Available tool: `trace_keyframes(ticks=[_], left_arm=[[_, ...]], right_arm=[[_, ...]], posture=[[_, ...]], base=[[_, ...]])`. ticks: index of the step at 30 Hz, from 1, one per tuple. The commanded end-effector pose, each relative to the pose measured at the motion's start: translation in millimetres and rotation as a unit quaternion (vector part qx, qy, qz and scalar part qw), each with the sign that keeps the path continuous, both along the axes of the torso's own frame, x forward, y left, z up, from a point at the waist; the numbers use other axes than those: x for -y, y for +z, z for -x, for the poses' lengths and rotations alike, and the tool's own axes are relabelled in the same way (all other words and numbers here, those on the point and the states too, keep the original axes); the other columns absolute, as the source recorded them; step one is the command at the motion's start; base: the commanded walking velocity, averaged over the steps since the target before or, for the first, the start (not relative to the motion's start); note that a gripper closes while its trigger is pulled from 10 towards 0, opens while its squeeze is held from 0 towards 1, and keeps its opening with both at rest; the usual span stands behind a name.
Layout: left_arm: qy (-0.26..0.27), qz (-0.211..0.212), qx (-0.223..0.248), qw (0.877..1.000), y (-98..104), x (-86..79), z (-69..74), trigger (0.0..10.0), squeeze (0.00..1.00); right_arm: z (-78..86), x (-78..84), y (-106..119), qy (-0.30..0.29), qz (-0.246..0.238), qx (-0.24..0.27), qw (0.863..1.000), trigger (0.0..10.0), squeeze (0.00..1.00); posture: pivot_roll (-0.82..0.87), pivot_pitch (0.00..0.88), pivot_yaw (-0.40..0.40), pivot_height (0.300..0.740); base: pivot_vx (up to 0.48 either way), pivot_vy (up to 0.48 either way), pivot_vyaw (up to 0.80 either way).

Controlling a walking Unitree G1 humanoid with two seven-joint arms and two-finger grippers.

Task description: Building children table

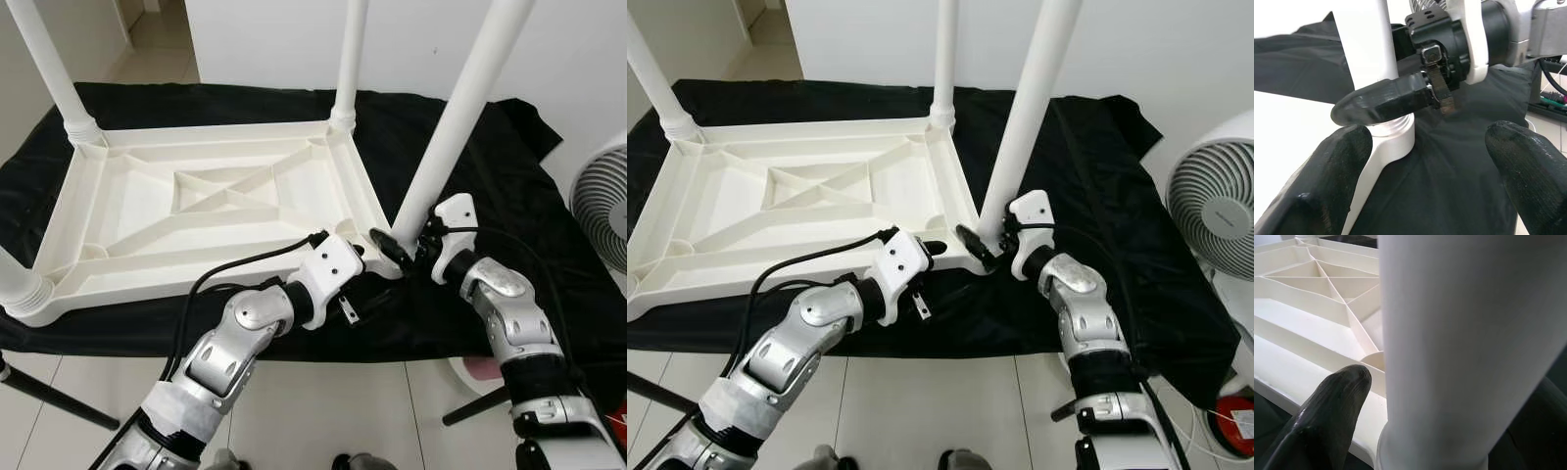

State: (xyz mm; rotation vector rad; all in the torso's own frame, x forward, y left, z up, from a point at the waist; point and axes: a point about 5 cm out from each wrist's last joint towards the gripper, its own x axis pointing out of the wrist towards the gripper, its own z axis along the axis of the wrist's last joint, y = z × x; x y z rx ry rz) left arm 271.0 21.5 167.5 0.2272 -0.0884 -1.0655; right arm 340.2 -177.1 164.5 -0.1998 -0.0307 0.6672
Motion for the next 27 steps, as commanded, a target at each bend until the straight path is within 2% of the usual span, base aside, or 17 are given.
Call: trace_keyframes(ticks=[1,6,7,8,9,14,24,25,27], left_arm=[[-0.003,-0.013,-0.015,1.000,-5.5,-0.5,1.2,10.0,0.00],[-0.001,-0.018,-0.025,1.000,-9.0,-1.3,1.9,10.0,0.00],[0.000,-0.020,-0.030,0.999,-11.4,-1.6,2.6,10.0,0.00],[0.000,-0.020,-0.030,0.999,-11.4,-1.6,2.6,10.0,0.00],[0.001,-0.022,-0.032,0.999,-13.3,-1.6,3.2,10.0,0.00],[0.009,-0.026,-0.030,0.999,-14.9,-1.8,4.1,10.0,0.00],[0.029,-0.018,-0.031,0.999,-14.8,-5.5,1.4,10.0,0.00],[0.031,-0.021,-0.029,0.999,-15.6,-6.0,1.5,10.0,0.00],[0.034,-0.024,-0.028,0.999,-17.1,-6.8,1.6,10.0,0.00]], right_arm=[[-2.3,-2.2,-2.8,0.024,0.009,-0.006,1.000,10.0,0.00],[-6.6,-4.0,-3.4,0.034,0.014,-0.007,0.999,10.0,0.00],[-8.6,-4.1,-4.9,0.038,0.016,-0.007,0.999,7.5,0.00],[-8.6,-4.1,-4.9,0.038,0.016,-0.007,0.999,7.5,0.00],[-9.7,-4.4,-7.4,0.043,0.019,-0.011,0.999,0.0,0.00],[-8.4,-4.3,-20.4,0.060,0.018,-0.033,0.997,0.0,0.00],[-4.5,-4.0,-30.8,0.054,0.004,-0.041,0.998,0.0,0.00],[-3.7,-5.4,-32.1,0.045,-0.002,-0.041,0.998,10.0,0.00],[-2.9,-7.2,-35.0,0.024,-0.006,-0.041,0.999,10.0,0.00]], posture=[[-0.14,0.061,0.014,0.740],[-0.13,0.058,0.019,0.740],[-0.13,0.053,0.018,0.740],[-0.13,0.053,0.018,0.740],[-0.13,0.053,0.018,0.740],[-0.12,0.047,0.005,0.740],[-0.12,0.033,0.002,0.740],[-0.12,0.031,0.003,0.740],[-0.12,0.026,-0.002,0.740]], base=[[0.000,0.000,0.00],[0.000,0.000,0.00],[0.000,0.000,0.00],[0.000,0.000,0.00],[0.000,0.000,0.00],[0.000,0.000,0.00],[0.000,0.000,0.00],[0.000,0.000,0.00],[0.000,0.000,0.00]])
